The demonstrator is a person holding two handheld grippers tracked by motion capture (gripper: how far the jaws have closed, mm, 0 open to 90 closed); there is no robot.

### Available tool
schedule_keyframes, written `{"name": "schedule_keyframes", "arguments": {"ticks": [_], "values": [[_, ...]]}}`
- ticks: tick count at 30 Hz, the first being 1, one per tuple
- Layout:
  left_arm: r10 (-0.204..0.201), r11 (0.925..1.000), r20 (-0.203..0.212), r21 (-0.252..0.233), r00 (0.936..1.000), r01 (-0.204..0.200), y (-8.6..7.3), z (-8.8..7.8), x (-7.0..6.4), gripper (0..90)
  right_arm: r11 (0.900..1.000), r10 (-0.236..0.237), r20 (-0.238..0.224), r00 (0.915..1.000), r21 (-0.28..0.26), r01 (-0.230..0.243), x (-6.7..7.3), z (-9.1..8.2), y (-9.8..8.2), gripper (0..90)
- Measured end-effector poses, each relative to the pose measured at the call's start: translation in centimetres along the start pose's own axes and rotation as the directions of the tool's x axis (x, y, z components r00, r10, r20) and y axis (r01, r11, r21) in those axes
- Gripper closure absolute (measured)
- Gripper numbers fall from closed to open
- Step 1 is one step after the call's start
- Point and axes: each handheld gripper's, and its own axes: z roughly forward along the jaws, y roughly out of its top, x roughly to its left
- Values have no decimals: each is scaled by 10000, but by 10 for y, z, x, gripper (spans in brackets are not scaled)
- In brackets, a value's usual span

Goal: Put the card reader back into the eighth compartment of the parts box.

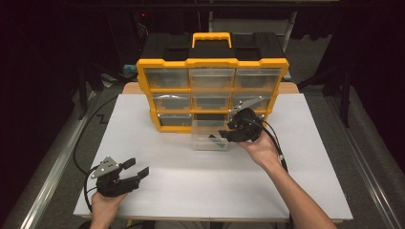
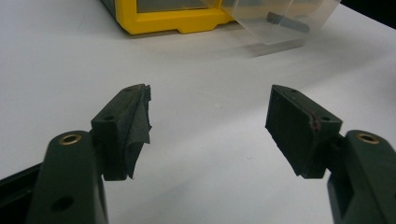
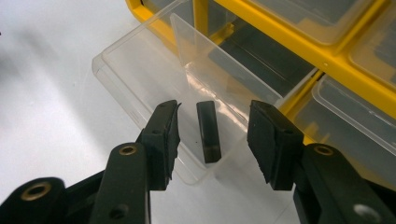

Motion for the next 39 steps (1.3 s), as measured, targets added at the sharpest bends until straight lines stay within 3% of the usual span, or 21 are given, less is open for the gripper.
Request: {"name": "schedule_keyframes", "arguments": {"ticks": [14,39], "values": [[-13,10000,-21,1,10000,13,0,0,0,312,9989,45,5,10000,-459,-45,-4,-15,-21,497],[-25,10000,-55,-5,10000,25,0,0,0,313,9932,728,192,9972,-924,-707,-19,-32,-68,465]]}}
